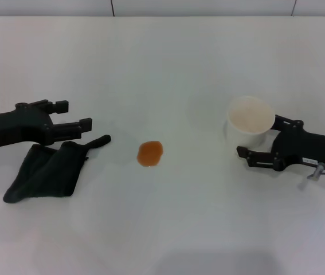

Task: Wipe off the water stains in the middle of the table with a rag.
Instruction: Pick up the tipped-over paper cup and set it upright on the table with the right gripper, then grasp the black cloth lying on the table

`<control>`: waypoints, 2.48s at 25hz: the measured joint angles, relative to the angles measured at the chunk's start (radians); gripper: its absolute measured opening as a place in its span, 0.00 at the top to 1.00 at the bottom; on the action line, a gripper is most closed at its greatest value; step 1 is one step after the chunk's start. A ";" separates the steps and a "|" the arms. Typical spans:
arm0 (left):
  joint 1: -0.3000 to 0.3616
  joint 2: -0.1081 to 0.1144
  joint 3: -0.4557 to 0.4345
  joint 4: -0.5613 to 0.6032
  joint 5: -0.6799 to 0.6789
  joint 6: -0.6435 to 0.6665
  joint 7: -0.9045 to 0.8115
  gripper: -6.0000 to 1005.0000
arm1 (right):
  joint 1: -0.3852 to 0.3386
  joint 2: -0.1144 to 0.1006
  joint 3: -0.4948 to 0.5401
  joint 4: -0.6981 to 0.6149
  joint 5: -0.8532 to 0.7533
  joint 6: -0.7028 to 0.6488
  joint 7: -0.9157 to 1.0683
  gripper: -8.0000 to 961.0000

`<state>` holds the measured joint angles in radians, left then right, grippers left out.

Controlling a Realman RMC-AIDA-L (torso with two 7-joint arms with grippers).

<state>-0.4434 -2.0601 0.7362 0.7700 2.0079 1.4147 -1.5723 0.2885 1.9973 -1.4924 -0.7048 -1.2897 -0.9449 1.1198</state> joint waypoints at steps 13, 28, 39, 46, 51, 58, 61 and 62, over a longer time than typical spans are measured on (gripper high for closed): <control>-0.001 0.000 0.000 0.000 0.003 -0.005 0.000 0.15 | -0.066 0.001 0.082 -0.191 -0.220 -0.055 0.177 0.10; -0.010 -0.001 0.001 0.002 0.002 -0.005 0.000 0.15 | -0.047 0.000 0.273 -0.261 -0.400 -0.149 0.235 0.12; -0.018 -0.003 0.000 0.001 0.001 -0.005 -0.001 0.15 | -0.030 0.009 0.358 -0.303 -0.313 -0.118 0.221 0.12; -0.021 -0.003 0.000 0.002 0.001 -0.006 -0.002 0.15 | 0.029 0.005 0.359 -0.410 -0.320 -0.279 0.285 0.12; -0.024 0.000 0.000 0.002 0.001 -0.007 -0.002 0.16 | 0.104 -0.026 0.362 -0.477 -0.409 -0.442 0.438 0.12; -0.027 0.002 0.002 0.007 0.002 -0.004 -0.004 0.16 | 0.170 -0.051 0.373 -0.493 -0.523 -0.599 0.617 0.12; -0.034 0.007 0.008 0.010 0.009 0.001 -0.029 0.16 | 0.176 -0.050 0.376 -0.514 -0.580 -0.624 0.679 0.12; -0.039 0.010 0.009 0.011 0.015 0.004 -0.042 0.16 | 0.177 -0.050 0.377 -0.518 -0.587 -0.628 0.687 0.12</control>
<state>-0.4826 -2.0503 0.7452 0.7808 2.0231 1.4188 -1.6147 0.4651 1.9472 -1.1149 -1.2226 -1.8765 -1.5724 1.8072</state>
